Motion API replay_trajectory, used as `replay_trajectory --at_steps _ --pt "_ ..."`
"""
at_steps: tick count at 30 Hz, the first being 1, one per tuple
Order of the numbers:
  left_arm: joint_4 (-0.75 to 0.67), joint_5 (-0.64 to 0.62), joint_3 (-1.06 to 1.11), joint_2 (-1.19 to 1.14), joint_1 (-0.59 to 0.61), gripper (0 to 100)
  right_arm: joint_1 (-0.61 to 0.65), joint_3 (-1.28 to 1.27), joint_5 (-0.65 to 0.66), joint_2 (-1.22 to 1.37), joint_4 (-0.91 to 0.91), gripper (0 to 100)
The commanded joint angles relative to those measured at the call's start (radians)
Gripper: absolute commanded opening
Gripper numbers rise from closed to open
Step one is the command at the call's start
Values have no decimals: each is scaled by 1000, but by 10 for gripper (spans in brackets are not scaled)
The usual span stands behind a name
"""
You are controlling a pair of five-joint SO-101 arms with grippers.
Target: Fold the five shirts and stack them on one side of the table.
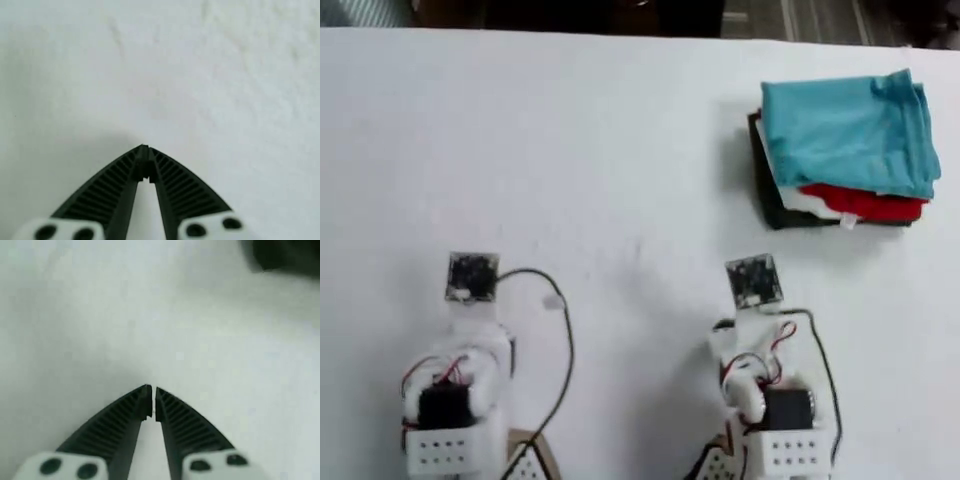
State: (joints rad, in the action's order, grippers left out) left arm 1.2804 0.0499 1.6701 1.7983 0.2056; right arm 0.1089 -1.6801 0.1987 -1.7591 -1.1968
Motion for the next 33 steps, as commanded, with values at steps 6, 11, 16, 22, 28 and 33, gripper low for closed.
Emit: replay_trajectory --at_steps 6,11,16,22,28,33 --pt "3 -18 24 21 -29 26 -2 -12 -44 -1 -51 20" --pt "3 -18 24 21 -25 26 -2 -12 -44 -1 -50 20" --pt "3 -18 24 21 -25 26 -2 -12 -44 -1 -50 20" --pt "3 -18 24 21 -25 26 -2 -12 -44 -1 -50 20" --pt "3 -18 24 21 -25 26 -2 -12 -44 -1 -50 20" --pt "3 -18 24 21 -25 26 -2 -12 -44 -1 -50 20"
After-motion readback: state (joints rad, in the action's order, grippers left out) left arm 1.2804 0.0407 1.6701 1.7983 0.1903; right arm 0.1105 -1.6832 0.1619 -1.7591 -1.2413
